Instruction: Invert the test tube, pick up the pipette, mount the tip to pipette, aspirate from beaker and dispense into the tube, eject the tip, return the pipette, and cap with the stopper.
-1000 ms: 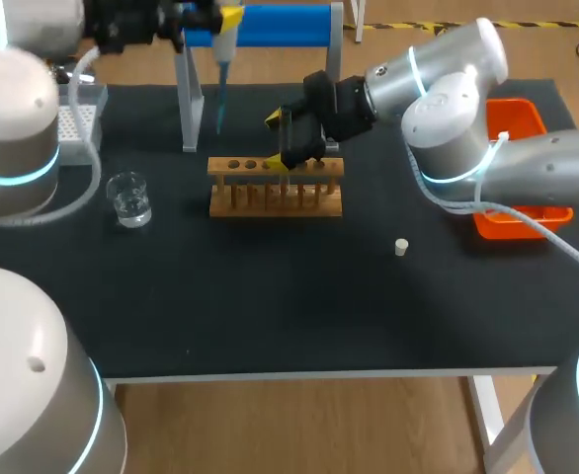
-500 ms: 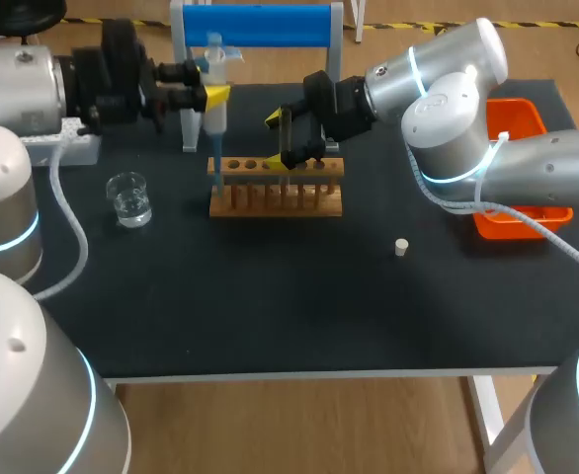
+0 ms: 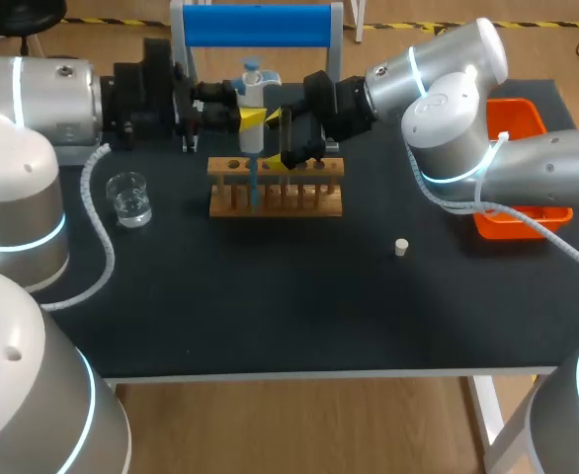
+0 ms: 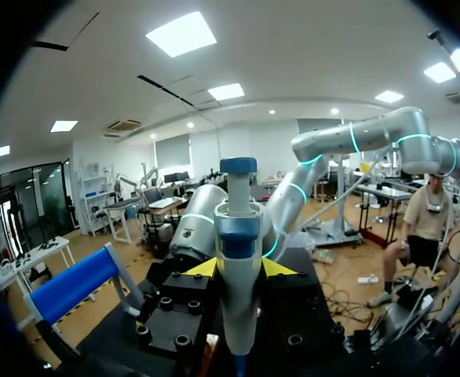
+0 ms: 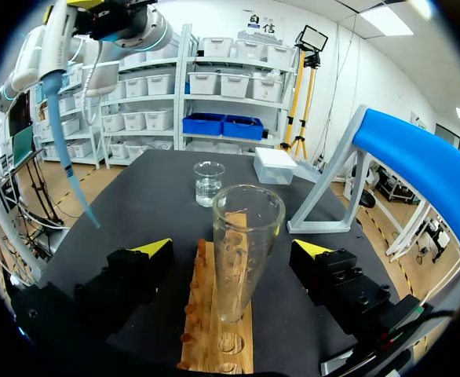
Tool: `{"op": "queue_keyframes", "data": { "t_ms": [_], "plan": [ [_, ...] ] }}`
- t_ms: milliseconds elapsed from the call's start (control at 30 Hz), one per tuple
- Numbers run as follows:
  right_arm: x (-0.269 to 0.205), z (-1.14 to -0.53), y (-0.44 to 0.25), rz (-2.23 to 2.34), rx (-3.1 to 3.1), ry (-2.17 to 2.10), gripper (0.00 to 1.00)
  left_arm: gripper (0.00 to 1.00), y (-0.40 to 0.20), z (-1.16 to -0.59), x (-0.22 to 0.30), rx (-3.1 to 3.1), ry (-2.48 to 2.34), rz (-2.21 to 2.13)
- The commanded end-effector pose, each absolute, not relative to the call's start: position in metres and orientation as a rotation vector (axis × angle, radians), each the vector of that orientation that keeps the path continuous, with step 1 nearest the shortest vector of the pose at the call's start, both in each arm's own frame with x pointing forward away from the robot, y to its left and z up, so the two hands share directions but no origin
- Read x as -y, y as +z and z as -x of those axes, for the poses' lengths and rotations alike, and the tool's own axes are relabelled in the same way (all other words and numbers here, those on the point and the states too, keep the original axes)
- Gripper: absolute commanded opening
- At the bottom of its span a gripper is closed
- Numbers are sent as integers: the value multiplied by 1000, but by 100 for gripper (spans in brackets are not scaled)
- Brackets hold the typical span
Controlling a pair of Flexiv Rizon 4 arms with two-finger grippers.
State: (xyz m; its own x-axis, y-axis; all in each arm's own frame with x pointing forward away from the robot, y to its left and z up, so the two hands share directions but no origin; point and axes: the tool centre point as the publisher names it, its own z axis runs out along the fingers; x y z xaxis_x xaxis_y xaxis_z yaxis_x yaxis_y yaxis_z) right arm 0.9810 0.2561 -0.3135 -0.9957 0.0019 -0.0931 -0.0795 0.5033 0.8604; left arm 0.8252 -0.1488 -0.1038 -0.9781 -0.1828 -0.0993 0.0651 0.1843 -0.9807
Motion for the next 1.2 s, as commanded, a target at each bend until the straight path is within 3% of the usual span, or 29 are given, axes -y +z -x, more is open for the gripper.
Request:
{"op": "queue_keyframes", "data": {
  "t_ms": [33,1200],
  "plan": [
    [-255,-981,-313,70,-2654,1523,100,0,-104,-828,165,-2244,-1897,111],
    [-252,-980,-313,65,-2652,1527,100,0,-110,-823,181,-2321,-1863,96]
  ]
}}
